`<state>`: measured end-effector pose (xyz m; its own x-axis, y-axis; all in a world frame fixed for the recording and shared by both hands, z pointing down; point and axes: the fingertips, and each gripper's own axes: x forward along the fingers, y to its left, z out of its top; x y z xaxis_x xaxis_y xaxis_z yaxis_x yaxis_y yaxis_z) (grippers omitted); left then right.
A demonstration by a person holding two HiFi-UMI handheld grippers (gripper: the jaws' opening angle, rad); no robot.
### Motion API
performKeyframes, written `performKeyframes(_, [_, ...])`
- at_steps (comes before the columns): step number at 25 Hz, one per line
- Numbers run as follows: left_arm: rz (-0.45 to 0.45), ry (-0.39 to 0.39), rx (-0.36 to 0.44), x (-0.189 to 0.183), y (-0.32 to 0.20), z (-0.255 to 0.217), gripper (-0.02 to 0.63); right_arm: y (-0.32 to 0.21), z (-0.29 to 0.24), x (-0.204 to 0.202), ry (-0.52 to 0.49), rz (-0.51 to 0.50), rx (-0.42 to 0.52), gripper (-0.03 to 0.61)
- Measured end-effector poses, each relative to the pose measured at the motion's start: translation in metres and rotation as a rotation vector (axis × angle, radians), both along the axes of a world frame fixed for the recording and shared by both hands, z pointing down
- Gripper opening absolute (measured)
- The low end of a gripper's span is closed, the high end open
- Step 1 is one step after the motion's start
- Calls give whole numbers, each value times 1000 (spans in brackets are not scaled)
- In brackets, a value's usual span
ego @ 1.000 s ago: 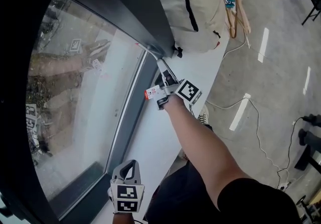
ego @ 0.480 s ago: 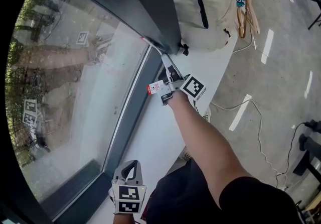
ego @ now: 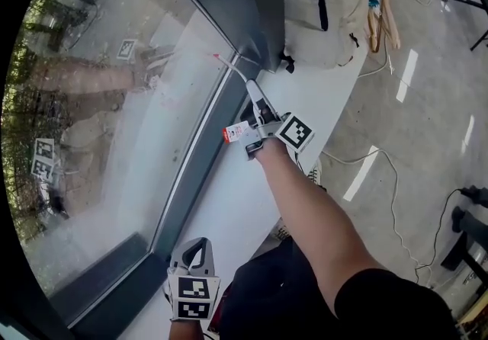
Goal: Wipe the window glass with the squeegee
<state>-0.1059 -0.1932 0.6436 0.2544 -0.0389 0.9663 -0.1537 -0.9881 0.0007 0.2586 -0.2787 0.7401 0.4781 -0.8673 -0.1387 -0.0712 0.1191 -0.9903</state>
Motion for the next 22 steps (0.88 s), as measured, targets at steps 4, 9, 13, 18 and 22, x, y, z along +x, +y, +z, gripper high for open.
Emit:
performKeyframes(4, [-3, 8, 0, -7, 1, 4, 0, 2, 4, -18, -4, -13, -1, 92])
performKeyframes(9, [0, 11, 0, -29, 6, 6, 0, 4, 1, -53, -6, -32, 7, 92])
performKeyframes(13, [-8, 15, 4, -47, 5, 3, 0, 3, -5, -85, -9, -63, 15, 92])
performKeyframes(18, [-18, 27, 12, -63, 1, 1, 0, 5, -10, -125, -26, -94, 17, 92])
performKeyframes(22, [-27, 43, 13, -78, 5, -5, 0, 10, -19, -154, -20, -113, 15, 92])
